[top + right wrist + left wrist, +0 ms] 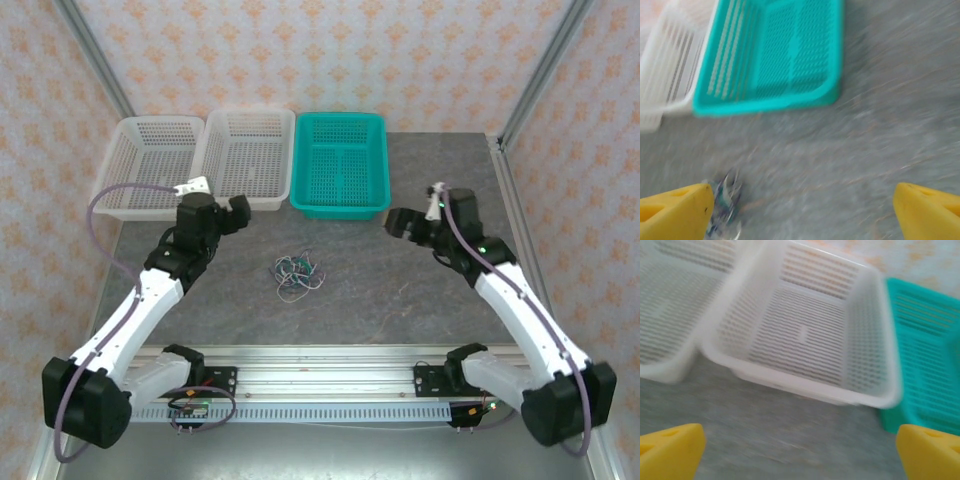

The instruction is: Untangle the cables

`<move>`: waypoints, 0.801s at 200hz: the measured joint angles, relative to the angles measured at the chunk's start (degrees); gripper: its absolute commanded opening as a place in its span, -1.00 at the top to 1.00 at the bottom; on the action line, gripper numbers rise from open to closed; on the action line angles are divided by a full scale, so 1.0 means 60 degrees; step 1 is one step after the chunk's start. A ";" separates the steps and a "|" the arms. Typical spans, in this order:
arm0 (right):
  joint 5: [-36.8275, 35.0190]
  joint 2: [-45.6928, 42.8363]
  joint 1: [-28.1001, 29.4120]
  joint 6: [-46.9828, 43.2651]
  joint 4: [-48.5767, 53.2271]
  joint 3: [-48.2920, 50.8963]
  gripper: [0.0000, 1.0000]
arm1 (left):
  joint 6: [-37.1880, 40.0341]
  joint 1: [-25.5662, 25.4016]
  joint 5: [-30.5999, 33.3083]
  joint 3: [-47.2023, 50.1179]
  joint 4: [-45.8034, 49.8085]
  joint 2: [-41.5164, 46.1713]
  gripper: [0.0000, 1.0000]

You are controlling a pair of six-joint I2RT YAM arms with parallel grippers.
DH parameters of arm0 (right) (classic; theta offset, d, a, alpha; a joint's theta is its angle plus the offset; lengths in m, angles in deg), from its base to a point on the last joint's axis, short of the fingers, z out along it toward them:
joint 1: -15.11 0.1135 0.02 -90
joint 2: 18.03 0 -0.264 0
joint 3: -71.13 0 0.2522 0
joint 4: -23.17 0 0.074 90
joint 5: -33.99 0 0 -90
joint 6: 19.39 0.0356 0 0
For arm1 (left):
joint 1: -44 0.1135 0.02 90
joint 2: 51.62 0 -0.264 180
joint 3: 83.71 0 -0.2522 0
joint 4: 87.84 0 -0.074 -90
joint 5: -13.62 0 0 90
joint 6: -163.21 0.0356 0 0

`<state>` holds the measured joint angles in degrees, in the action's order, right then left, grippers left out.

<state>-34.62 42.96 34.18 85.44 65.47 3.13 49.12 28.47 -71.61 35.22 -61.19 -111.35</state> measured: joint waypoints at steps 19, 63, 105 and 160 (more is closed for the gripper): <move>0.0423 0.1107 0.1064 -0.0259 0.0725 -0.0980 -0.80 | -0.1082 -0.0940 -0.0393 -0.0382 0.0750 -0.0087 -0.34; 0.0936 0.3217 0.2732 -0.0878 0.1763 -0.1985 -0.79 | -0.2947 -0.2146 -0.1581 -0.0415 0.1668 -0.1140 -0.20; 0.0947 0.4262 0.3085 -0.1184 0.2299 -0.2466 -0.78 | -0.3504 -0.2903 -0.2229 -0.0557 0.2047 -0.2677 -0.04; 0.0940 0.4823 0.3085 -0.1235 0.2364 -0.2524 -0.76 | -0.3679 -0.2907 -0.2302 -0.0554 0.2109 -0.3319 0.43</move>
<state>-28.98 71.90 52.69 78.04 79.66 -12.02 27.04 11.03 -85.42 31.90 -48.54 -131.26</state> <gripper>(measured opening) 0.881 0.325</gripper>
